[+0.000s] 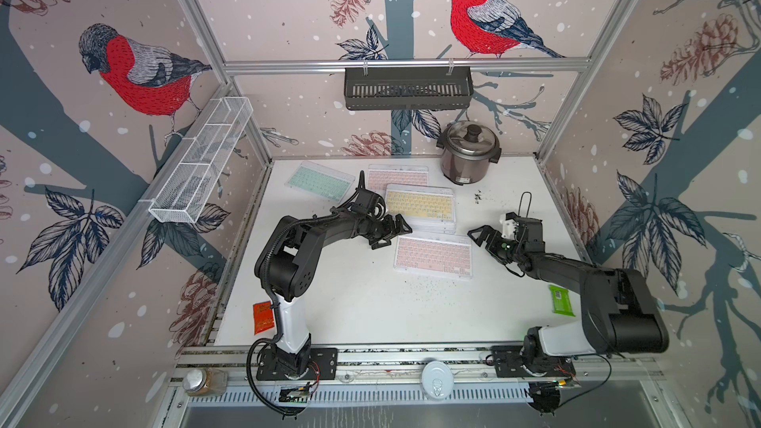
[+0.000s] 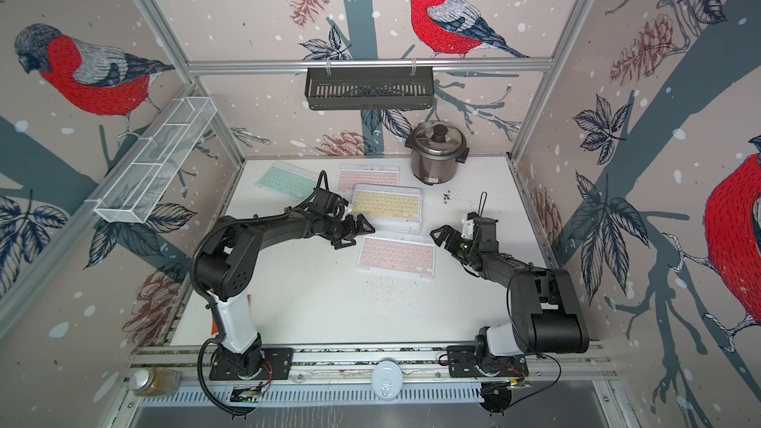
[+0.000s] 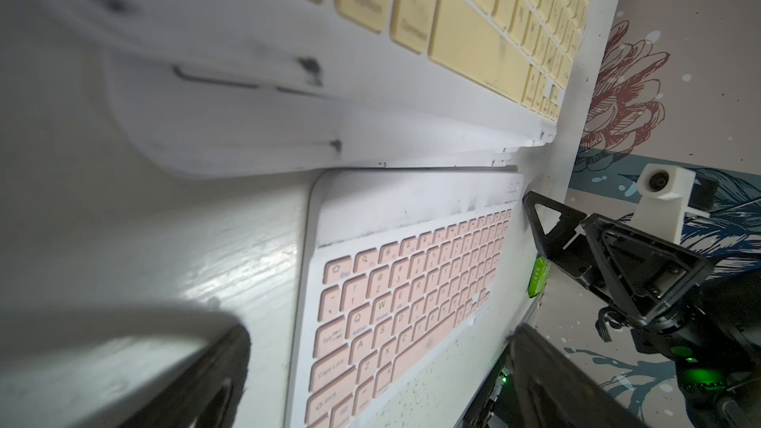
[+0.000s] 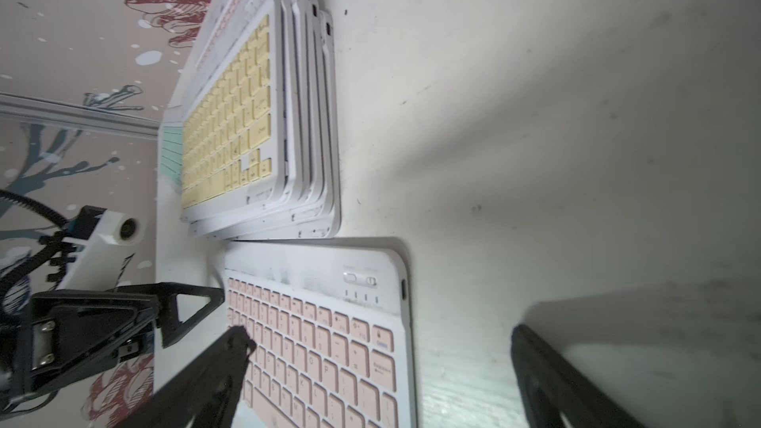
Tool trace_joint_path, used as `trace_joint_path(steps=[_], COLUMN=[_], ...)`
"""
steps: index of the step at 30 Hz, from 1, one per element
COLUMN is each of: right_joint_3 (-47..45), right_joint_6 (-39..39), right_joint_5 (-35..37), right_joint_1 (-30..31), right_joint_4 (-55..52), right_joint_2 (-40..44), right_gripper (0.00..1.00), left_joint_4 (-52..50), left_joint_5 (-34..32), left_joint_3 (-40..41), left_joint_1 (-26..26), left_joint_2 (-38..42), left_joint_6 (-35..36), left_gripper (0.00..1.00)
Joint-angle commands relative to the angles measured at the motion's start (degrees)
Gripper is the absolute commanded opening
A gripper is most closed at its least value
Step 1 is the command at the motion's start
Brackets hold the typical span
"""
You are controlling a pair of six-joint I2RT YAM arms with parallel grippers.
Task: Stack the numeric keypads
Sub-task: Move the numeric keypad to the center of the board, then pick up the numeric keypad from the center of the board.
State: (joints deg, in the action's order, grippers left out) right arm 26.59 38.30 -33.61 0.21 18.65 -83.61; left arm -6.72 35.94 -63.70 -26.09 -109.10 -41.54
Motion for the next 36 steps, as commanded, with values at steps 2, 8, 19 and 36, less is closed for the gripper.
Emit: trace_joint_path(steps=[2,8,19,36], right_joint_3=[-1.1,-2.9,-3.1,-2.3], right_joint_6=[4.7,9.2,13.4,10.4], right_joint_5=[-11.0,-14.1,-15.3,-11.5], right_joint_1=[-1.0,-0.9,-1.0,-1.7], right_joint_4=[11.7,19.7,27.8,23.3], right_joint_2=[-3.5,-5.7,-10.2,-11.2], right_gripper=[1.0,1.0,1.0,1.0], left_joint_4=[-3.5,-3.4,-4.2,-4.4], left_joint_5=[-2.9,-3.2,-3.8,-3.5], left_joint_3=[0.0,-0.8,-1.3,-2.0], left_joint_1=[-1.2,-2.2,-2.1,-2.1], left_joint_2=[-1.2,-2.5,-3.3,-4.0], left_joint_6=[0.4,-0.1,0.1,0.4], left_gripper=[0.99,0.99,0.99,0.99])
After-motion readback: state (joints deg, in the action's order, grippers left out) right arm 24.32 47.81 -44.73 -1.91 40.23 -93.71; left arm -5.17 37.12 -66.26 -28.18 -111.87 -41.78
